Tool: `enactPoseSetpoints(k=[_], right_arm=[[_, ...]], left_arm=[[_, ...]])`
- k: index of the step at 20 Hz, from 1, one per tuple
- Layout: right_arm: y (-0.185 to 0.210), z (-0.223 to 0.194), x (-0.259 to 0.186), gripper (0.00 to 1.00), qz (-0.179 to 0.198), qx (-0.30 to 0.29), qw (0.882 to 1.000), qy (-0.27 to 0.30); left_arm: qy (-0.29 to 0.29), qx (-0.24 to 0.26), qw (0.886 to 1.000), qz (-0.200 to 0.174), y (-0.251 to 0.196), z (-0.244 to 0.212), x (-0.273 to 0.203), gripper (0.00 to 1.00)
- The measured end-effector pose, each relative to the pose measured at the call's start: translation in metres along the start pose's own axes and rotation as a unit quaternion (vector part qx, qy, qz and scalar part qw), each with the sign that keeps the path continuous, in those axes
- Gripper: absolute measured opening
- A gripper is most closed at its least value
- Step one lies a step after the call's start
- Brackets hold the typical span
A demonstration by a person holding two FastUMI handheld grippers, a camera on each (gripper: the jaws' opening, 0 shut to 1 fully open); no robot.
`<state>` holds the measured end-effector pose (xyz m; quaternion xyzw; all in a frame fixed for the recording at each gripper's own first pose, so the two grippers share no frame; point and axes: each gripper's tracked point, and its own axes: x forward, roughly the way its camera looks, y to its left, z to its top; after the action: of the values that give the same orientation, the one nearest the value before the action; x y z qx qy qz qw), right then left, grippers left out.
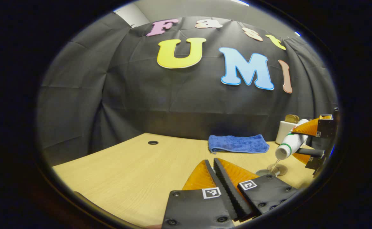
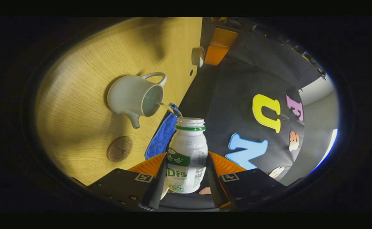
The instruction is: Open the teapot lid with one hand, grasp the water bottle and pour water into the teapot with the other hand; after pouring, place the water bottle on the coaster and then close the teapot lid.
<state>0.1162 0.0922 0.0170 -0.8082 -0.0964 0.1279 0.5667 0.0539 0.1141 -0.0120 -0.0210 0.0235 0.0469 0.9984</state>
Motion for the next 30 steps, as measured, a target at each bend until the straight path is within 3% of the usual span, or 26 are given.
enactPoseSetpoints(k=[30], right_arm=[[-0.031,0.012,-0.001,0.62,-0.045,-0.116,0.992,-0.033]], left_arm=[[0.003,0.0,1.0,-0.008,-0.004,-0.002,0.001,0.08]])
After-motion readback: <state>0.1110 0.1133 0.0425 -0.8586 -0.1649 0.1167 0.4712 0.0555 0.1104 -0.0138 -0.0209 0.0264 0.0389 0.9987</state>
